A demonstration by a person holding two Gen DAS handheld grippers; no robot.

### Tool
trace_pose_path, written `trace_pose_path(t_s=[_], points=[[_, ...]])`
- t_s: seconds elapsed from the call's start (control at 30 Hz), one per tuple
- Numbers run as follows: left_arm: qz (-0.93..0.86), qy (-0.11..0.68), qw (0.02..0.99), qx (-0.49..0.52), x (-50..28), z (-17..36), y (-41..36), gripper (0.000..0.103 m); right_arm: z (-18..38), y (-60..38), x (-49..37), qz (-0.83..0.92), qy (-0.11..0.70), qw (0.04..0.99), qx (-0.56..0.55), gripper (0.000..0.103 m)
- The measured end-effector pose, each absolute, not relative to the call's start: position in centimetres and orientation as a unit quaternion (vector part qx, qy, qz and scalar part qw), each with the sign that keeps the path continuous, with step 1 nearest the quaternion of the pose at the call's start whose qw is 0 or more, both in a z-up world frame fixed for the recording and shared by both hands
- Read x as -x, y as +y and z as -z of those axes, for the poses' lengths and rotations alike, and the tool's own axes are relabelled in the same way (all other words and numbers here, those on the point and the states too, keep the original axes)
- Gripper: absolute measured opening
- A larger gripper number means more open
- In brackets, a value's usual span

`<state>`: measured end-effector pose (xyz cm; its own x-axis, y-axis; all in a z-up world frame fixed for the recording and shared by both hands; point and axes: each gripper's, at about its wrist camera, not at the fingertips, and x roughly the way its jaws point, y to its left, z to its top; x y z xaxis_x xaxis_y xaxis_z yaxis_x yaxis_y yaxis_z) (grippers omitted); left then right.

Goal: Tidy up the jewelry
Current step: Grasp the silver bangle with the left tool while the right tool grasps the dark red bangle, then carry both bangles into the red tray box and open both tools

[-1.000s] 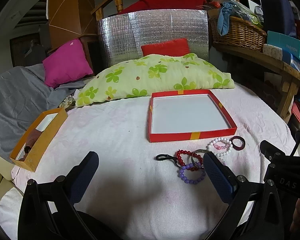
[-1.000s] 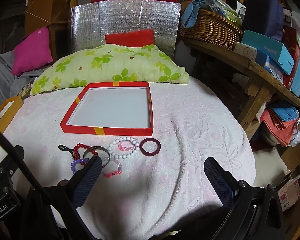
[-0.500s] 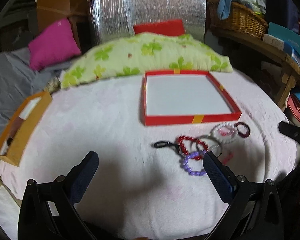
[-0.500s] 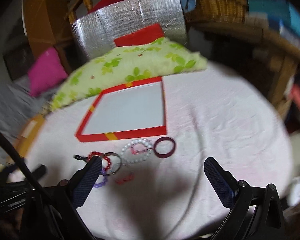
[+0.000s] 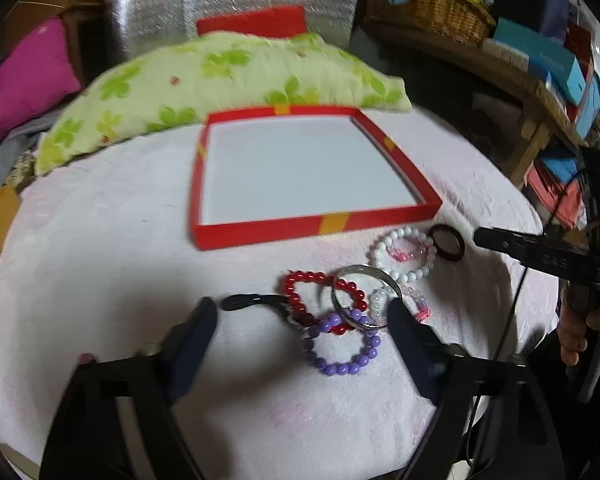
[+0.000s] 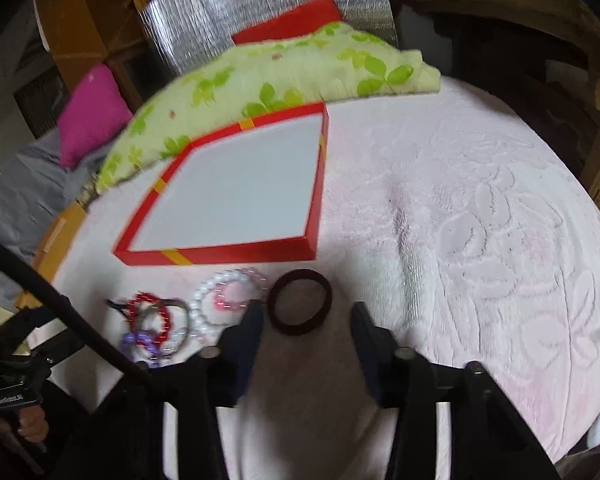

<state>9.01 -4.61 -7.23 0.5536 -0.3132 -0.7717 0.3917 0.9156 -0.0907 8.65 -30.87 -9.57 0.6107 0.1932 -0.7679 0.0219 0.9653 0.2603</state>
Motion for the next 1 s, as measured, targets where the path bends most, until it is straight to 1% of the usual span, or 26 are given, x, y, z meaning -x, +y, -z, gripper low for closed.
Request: trace_pose_path(t_s=[0.03, 0.07, 0.13, 0.17, 0.23, 0.27, 0.3, 0.33, 0.37, 0.4, 0.43, 0.47, 0.5, 0.53, 0.7, 0.8, 1.0], points=[[0.207, 0.437, 0.874, -0.045, -9.5, 7.7, -5.0, 0.066, 10.1, -31.0, -9.4, -0.042, 0.448, 0.885, -0.122, 0.035], [0.218, 0.451, 0.865, -0.042, -10.2, 8.3, -5.6, 0.064, 10.4, -31.1, -9.8, -0.037, 0.455, 0.881, -0.124, 0.035], [0.234, 0.471, 0.849, -0.043, -11.1, 9.2, -6.4, 0.055, 11.0, -31.5, -10.7, -0.033, 0.466, 0.874, -0.134, 0.032], [0.240, 0.474, 0.846, -0.044, -11.3, 9.4, -6.7, 0.054, 11.1, -31.6, -11.1, -0.036, 0.469, 0.872, -0.137, 0.029], [0.254, 0.483, 0.837, -0.049, -11.7, 9.9, -7.5, 0.050, 11.4, -31.6, -11.7, -0.039, 0.470, 0.872, -0.135, 0.027], [0.259, 0.486, 0.834, -0.048, -11.9, 10.2, -7.7, 0.047, 11.5, -31.5, -12.0, -0.040, 0.472, 0.870, -0.137, 0.025], [0.261, 0.493, 0.829, -0.042, -12.2, 10.5, -7.9, 0.039, 11.8, -31.5, -12.3, -0.044, 0.479, 0.865, -0.143, 0.022], [0.262, 0.499, 0.825, -0.037, -12.5, 10.8, -7.9, 0.035, 12.0, -31.4, -12.6, -0.047, 0.482, 0.862, -0.147, 0.018], [0.265, 0.504, 0.821, -0.031, -12.7, 11.1, -7.8, 0.033, 12.1, -31.4, -12.8, -0.047, 0.485, 0.861, -0.149, 0.016], [0.265, 0.506, 0.820, -0.031, -12.8, 11.3, -7.9, 0.027, 12.2, -31.2, -13.0, -0.045, 0.484, 0.862, -0.142, 0.014], [0.265, 0.506, 0.820, -0.033, -12.9, 11.4, -7.8, 0.025, 12.1, -31.1, -13.0, -0.043, 0.483, 0.864, -0.135, 0.009], [0.268, 0.504, 0.820, -0.034, -12.8, 11.4, -7.9, 0.024, 12.1, -30.9, -12.9, -0.042, 0.480, 0.867, -0.131, 0.008], [0.273, 0.501, 0.821, -0.035, -12.8, 11.4, -8.1, 0.019, 12.1, -30.8, -12.9, -0.042, 0.476, 0.869, -0.130, 0.008], [0.277, 0.499, 0.820, -0.035, -12.7, 11.3, -8.2, 0.010, 12.1, -30.7, -12.8, -0.041, 0.474, 0.871, -0.128, 0.007], [0.280, 0.486, 0.827, -0.040, -12.5, 11.1, -8.5, 0.007, 11.5, -30.3, -12.3, -0.047, 0.453, 0.881, -0.128, 0.007], [0.282, 0.477, 0.832, -0.036, -12.4, 10.9, -8.5, 0.006, 11.0, -30.3, -12.0, -0.053, 0.443, 0.885, -0.135, 0.006], [0.305, 0.437, 0.846, -0.008, -11.8, 8.2, -7.2, 0.006, 9.4, -30.9, -10.7, -0.082, 0.411, 0.892, -0.168, 0.006]])
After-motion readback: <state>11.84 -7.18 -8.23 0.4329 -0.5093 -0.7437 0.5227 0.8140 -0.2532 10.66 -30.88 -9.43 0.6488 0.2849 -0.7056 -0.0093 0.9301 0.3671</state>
